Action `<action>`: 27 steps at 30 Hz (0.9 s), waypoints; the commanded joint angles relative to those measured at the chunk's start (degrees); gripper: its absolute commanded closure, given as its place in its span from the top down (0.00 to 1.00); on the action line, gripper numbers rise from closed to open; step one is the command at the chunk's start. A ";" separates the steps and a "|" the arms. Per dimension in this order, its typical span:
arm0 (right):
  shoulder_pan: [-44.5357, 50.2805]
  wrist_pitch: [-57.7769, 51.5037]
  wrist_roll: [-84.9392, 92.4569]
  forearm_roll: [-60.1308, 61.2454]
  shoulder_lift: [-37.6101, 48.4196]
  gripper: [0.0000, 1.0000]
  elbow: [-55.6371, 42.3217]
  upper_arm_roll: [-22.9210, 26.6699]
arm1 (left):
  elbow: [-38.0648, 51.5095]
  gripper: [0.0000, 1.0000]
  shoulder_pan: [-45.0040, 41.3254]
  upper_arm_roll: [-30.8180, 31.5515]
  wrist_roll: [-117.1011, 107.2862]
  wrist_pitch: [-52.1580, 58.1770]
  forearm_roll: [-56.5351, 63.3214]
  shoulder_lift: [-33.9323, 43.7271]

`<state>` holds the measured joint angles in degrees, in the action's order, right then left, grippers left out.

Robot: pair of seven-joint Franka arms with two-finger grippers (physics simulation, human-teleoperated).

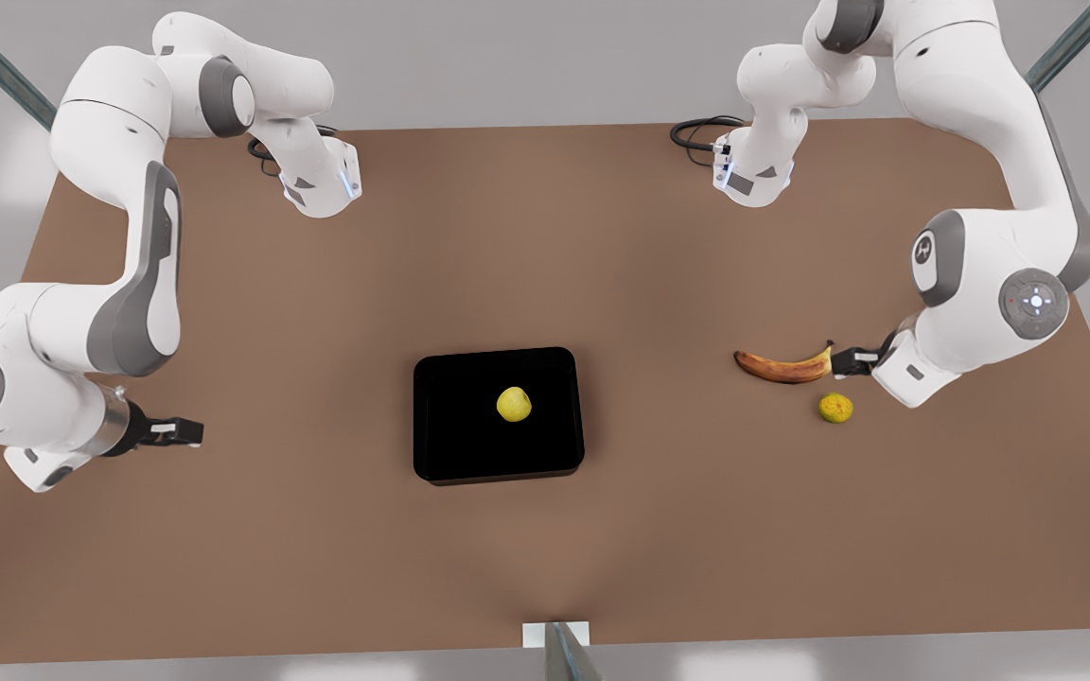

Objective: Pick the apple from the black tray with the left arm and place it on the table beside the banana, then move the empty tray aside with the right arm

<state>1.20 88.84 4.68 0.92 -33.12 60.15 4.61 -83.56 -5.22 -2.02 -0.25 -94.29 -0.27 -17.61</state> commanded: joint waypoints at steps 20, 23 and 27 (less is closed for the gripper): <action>0.03 1.24 2.18 0.22 -0.19 1.00 -0.03 -0.04 | 14.92 1.00 -45.22 2.55 -64.18 -28.23 4.49 -28.45; 0.03 1.24 2.09 0.22 -0.19 1.00 -0.03 -0.04 | 15.10 1.00 -46.10 2.29 -64.18 -34.91 5.19 -31.70; 0.03 1.24 2.09 0.22 -0.19 1.00 -0.03 -0.04 | 14.92 1.00 -45.93 0.88 -63.21 -35.18 6.16 -33.46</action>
<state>1.24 90.10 6.33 1.10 -33.40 60.15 4.56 -68.71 -51.19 -0.85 -40.96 -124.29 5.60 -50.96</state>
